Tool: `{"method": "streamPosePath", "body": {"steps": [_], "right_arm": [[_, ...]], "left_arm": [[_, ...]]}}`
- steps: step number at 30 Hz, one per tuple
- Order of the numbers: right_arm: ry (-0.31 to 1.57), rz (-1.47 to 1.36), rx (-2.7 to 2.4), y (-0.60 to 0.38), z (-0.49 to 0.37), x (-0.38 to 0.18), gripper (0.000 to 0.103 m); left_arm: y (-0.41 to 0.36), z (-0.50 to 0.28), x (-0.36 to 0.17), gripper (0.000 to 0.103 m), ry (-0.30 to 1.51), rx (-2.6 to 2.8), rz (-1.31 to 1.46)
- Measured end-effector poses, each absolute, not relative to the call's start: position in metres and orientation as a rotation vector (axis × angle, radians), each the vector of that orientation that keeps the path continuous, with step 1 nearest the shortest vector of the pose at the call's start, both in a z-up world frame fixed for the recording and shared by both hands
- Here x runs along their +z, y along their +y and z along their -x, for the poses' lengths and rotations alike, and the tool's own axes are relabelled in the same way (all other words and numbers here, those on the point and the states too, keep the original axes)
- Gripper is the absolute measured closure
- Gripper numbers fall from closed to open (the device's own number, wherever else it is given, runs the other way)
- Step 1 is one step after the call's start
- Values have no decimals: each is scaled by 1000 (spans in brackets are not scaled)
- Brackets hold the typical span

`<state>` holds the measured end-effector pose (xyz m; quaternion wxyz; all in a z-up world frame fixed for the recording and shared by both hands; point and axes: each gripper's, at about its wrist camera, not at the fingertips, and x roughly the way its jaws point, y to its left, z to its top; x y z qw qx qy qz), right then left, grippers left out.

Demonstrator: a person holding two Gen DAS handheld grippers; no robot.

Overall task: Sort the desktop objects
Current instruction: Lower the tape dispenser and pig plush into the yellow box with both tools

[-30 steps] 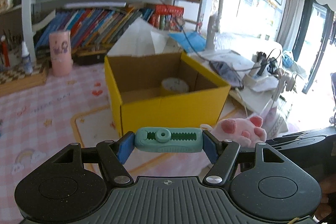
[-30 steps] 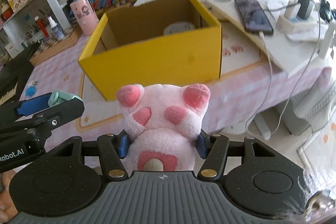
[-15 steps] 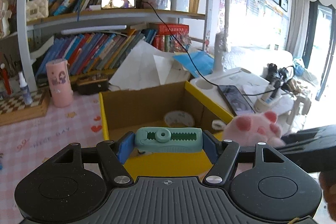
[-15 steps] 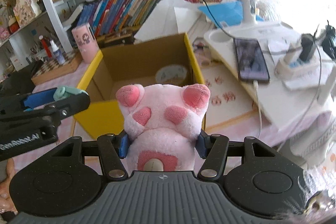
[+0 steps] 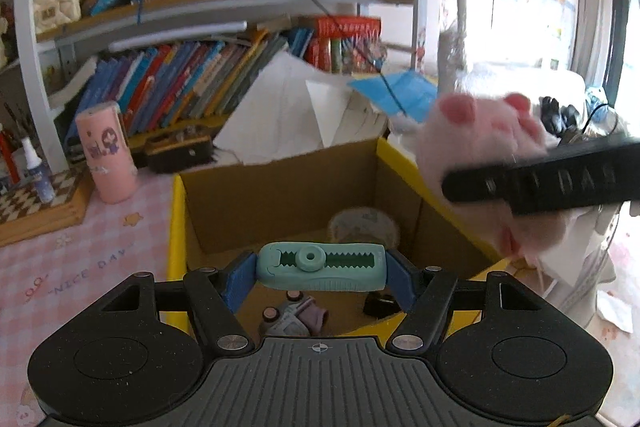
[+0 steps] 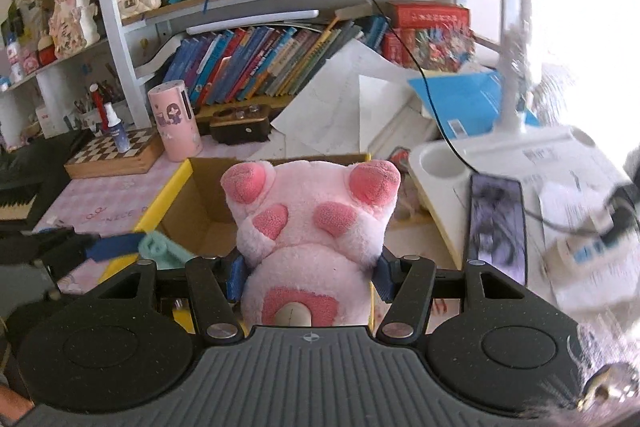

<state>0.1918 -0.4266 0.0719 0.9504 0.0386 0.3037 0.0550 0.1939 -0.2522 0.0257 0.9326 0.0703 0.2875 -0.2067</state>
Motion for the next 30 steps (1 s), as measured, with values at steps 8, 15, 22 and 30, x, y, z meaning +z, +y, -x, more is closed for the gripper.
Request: {"method": "streamPosePath", "body": {"steps": [8, 15, 22, 30], "right_arm": [[695, -13, 194, -427, -253, 59, 47], [814, 20, 277, -411, -308, 41, 47], [951, 85, 341, -388, -348, 16, 47], [1029, 137, 398, -365, -362, 0, 47]], "left_arm": [[-261, -227, 4, 33, 724, -418, -114], [-273, -242, -8, 33, 798, -420, -144], [-275, -247, -14, 33, 838, -449, -95], [-271, -248, -15, 32, 867, -453, -54]]}}
